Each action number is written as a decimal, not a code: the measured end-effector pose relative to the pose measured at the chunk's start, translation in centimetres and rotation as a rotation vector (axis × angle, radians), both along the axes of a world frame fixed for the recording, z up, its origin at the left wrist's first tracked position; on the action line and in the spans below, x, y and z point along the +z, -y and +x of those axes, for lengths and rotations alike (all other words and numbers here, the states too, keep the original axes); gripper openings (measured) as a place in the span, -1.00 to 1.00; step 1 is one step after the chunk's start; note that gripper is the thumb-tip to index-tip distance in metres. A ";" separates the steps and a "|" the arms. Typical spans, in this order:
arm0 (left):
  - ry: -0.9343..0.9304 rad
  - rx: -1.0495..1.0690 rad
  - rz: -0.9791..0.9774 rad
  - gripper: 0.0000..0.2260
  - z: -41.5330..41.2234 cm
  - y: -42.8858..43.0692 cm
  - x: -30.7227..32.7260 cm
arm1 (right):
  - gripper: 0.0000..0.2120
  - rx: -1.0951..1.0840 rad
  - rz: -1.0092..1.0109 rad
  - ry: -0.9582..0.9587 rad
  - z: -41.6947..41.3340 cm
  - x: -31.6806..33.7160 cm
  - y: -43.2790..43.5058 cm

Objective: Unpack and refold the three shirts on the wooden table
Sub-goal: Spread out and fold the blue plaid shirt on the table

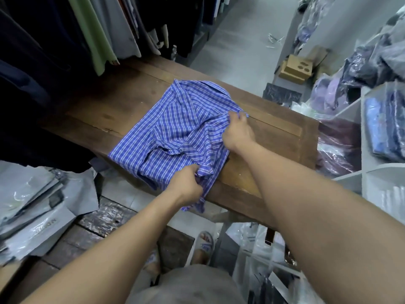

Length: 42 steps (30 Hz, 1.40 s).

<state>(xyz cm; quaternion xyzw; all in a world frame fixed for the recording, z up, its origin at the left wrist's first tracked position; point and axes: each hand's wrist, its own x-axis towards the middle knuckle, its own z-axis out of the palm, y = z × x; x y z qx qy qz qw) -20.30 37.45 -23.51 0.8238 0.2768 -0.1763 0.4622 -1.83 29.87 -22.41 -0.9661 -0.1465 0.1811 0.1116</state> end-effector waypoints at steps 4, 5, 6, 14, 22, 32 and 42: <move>-0.048 0.117 -0.134 -0.46 0.1 -0.5 -0.3 | -0.41 0.092 -0.034 -0.008 3.1 -0.3 -0.4; -0.044 0.144 -0.139 -0.44 0.1 -0.6 -0.5 | -0.44 0.113 -0.041 -0.011 3.4 -0.4 -0.5; -0.034 0.169 -0.139 -0.49 0.1 -0.6 -0.6 | -0.47 0.129 -0.053 -0.010 3.7 -0.7 -0.6; -0.113 0.209 0.093 -0.76 -0.7 -0.6 -1.7 | -0.56 0.093 -0.157 0.097 4.8 -1.4 -0.5; -0.273 0.198 0.056 -0.78 -0.8 -1.1 -1.6 | -0.74 0.096 -0.046 0.236 6.3 -1.8 0.2; -0.149 0.568 -0.415 -0.91 -1.9 -1.6 -0.9 | -0.63 0.092 -0.047 0.235 6.2 -2.2 1.0; -0.027 0.370 -0.080 -0.79 -3.7 -0.5 -2.4 | -0.71 0.126 -0.054 0.247 7.1 -2.5 1.4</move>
